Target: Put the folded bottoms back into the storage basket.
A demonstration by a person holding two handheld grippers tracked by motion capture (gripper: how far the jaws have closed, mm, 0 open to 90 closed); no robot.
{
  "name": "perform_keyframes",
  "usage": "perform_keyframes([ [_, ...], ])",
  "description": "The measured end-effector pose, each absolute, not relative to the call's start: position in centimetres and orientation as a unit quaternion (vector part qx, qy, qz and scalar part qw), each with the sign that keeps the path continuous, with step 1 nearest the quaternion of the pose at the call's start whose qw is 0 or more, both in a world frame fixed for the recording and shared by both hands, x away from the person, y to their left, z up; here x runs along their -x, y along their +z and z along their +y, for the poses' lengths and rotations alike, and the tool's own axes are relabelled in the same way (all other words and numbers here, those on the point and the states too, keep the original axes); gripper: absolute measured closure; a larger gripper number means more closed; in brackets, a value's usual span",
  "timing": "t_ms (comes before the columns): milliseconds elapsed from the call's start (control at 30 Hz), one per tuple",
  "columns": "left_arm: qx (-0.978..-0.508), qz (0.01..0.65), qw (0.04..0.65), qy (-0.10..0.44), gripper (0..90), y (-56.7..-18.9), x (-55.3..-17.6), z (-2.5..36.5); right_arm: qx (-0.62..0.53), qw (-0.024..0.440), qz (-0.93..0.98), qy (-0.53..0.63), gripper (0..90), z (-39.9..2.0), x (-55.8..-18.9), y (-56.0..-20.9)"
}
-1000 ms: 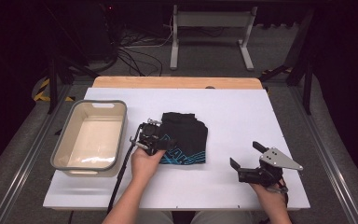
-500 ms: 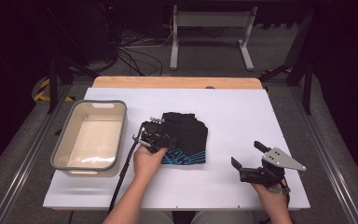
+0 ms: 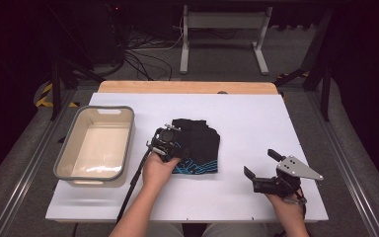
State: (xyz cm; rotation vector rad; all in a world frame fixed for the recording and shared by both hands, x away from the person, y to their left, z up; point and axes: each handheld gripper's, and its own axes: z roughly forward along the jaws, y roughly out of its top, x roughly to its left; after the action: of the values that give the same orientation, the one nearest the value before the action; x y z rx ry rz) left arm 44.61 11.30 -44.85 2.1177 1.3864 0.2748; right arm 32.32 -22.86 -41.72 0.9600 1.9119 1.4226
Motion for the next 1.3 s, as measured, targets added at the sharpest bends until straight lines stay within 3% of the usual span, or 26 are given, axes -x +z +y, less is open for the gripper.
perform_keyframes([
  [667,-0.792,0.529,0.280,0.124,12.3,-44.7,-44.5,10.6,-0.357,0.280,0.715,0.533,0.3,-22.7,-32.4,-41.7],
  [900,-0.795,0.513,0.297,0.131,29.6,-44.6,-44.0,10.2,-0.357,0.281,0.715,0.532,0.3,-22.8,-32.3,-41.7],
  [1100,-0.796,0.511,0.298,0.129,32.0,-44.6,-44.1,10.2,-0.357,0.280,0.715,0.532,0.4,-22.7,-32.3,-41.7],
  [1300,-0.794,0.508,0.309,0.126,41.0,-44.6,-44.0,9.8,-0.357,0.279,0.715,0.532,0.4,-22.6,-32.3,-41.7],
])
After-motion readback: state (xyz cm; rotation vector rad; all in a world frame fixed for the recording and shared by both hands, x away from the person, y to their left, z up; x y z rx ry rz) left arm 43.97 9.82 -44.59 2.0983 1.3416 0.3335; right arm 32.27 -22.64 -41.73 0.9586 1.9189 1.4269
